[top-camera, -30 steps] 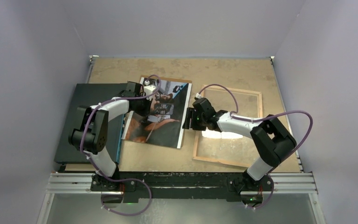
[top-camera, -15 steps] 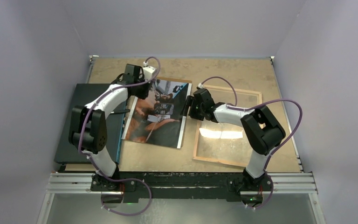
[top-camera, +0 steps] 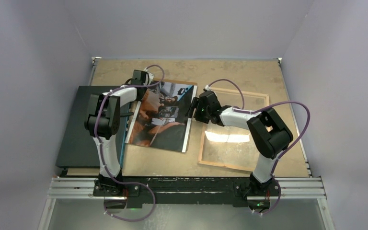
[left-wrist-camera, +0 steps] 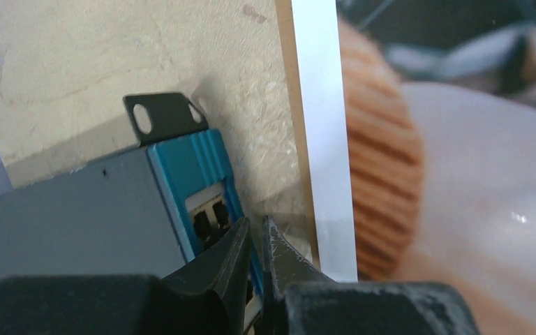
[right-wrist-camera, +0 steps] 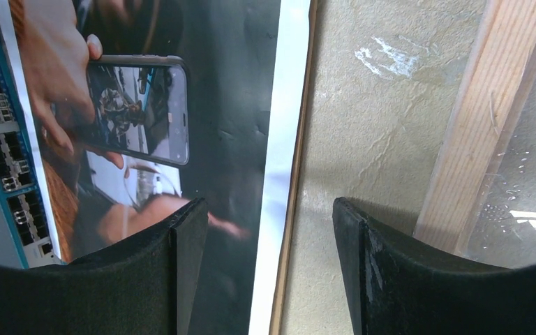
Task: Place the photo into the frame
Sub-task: Move the photo frame to the center of the board, then pick up the photo at the center of the board.
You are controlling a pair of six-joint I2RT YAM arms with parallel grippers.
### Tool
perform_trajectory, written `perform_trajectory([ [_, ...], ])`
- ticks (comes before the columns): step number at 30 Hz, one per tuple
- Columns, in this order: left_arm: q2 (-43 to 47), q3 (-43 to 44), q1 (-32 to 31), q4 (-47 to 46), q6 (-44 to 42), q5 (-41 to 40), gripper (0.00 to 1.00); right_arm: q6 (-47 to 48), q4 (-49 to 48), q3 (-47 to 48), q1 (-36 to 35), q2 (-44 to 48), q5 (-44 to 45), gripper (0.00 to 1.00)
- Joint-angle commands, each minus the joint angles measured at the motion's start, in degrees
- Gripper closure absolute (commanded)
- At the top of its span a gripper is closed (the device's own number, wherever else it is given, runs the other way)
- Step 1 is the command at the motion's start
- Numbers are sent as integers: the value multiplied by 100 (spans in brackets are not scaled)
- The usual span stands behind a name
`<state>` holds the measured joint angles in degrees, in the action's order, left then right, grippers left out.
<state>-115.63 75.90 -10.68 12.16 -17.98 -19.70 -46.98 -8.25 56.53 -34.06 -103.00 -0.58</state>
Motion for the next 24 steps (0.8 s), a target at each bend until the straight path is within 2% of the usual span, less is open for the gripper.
perform_trajectory([
  [1,-229,409,-13,-332,-118,-323,91,-190,-151,-122,40,59,76,31],
  [13,92,29,-111,24,228,530,94,-282,-473,-210,40,-59,-396,32],
  [24,292,-209,-172,196,469,871,94,-446,-701,-340,40,23,-485,34],
])
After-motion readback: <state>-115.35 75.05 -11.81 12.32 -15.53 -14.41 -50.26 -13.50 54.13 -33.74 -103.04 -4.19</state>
